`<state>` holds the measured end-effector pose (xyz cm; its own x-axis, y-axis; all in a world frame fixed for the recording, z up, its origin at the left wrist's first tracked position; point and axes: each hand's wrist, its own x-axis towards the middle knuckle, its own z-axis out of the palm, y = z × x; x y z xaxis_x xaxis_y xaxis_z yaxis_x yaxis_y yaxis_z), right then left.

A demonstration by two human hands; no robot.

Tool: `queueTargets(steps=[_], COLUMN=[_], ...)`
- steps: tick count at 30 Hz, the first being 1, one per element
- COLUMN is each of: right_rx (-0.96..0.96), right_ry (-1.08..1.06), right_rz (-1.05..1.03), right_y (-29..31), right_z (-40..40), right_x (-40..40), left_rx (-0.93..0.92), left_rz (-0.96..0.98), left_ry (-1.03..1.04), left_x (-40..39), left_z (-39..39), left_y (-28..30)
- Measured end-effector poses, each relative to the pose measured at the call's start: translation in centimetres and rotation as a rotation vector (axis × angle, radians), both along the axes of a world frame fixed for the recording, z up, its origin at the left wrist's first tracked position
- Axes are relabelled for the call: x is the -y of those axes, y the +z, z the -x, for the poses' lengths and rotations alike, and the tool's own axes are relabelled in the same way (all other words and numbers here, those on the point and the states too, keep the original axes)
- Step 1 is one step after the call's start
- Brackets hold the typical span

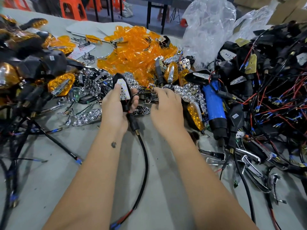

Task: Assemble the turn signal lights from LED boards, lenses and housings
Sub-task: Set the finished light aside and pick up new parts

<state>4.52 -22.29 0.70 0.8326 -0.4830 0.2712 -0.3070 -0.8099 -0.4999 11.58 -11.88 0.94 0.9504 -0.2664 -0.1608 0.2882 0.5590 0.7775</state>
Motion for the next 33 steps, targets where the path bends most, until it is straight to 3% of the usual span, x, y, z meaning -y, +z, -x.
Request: queueTargets(steps=[2, 4, 10, 16, 19, 22, 27, 33], right_rx=[-0.175, -0.228, -0.05, 0.273, 0.338, 0.286, 0.075, -0.086], right_ry=[-0.027, -0.032, -0.051, -0.053, -0.153, -0.183, 0.212, 0.138], right_rz=[0.07, 0.147, 0.247, -0.226, -0.132, 0.097, 0.161, 0.284], right_y=[-0.6, -1.3, -1.7, -1.0, -0.8, -0.8, -1.0, -1.6], right_z=[-0.2, -0.2, 0.7, 1.5, 1.5, 1.6, 1.4, 1.1], right_x=[0.0, 0.3, 1.0, 0.7, 0.5, 0.6, -0.1, 0.1], left_rx=[-0.002, 0.009, 0.062, 0.104, 0.112, 0.108, 0.092, 0.058], left_rz=[0.013, 0.002, -0.058, -0.107, -0.102, -0.106, -0.097, -0.096], left_ry=[-0.003, -0.009, -0.019, -0.045, -0.042, -0.033, -0.062, -0.101], left_x=[0.0, 0.0, 0.6, 1.2, 1.2, 1.0, 1.1, 1.3], left_z=[-0.1, -0.2, 0.1, 1.0, 1.2, 1.0, 0.9, 0.8], left_y=[-0.2, -0.3, -0.4, -0.2, -0.1, -0.2, -0.2, -0.4])
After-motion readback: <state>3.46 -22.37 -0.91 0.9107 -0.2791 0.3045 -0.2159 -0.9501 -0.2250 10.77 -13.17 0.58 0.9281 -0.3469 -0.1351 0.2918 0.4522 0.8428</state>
